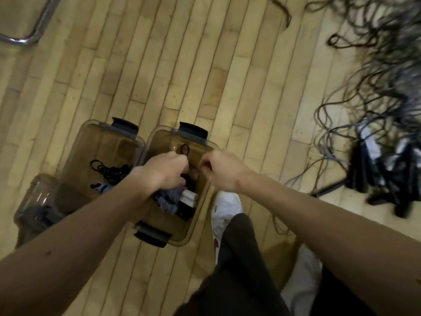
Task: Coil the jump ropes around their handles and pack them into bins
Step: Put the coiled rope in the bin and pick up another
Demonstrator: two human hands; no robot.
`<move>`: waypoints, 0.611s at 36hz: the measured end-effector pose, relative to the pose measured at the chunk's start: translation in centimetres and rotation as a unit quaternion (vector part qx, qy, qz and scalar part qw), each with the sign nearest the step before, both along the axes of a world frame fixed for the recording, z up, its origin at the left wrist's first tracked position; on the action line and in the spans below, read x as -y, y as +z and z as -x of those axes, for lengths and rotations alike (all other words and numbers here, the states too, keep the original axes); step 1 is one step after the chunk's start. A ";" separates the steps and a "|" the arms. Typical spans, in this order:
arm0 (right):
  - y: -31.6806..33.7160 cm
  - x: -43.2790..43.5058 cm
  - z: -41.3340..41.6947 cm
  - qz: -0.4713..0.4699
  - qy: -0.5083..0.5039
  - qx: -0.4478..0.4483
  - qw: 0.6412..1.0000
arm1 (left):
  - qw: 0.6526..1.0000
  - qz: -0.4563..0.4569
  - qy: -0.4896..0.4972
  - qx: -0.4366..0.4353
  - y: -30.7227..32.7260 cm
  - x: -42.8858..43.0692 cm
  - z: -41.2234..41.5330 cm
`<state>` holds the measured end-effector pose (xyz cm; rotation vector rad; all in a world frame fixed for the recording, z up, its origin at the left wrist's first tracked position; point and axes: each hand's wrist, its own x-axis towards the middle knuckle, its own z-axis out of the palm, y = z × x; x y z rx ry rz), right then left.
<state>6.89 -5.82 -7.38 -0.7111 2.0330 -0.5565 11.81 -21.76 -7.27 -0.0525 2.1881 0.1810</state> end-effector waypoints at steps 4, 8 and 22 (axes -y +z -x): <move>4.1 -8.5 5.3 -0.037 -0.058 -0.047 0.997 | 0.987 -0.051 0.035 -0.150 4.6 -6.4 5.0; 6.8 -18.9 8.9 -0.106 -0.131 -0.057 0.984 | 0.957 -0.197 0.098 -0.189 5.8 -16.0 7.8; -7.8 -34.4 2.7 -0.202 -0.298 -0.001 0.933 | 0.964 -0.244 0.105 0.007 -9.6 -31.4 6.4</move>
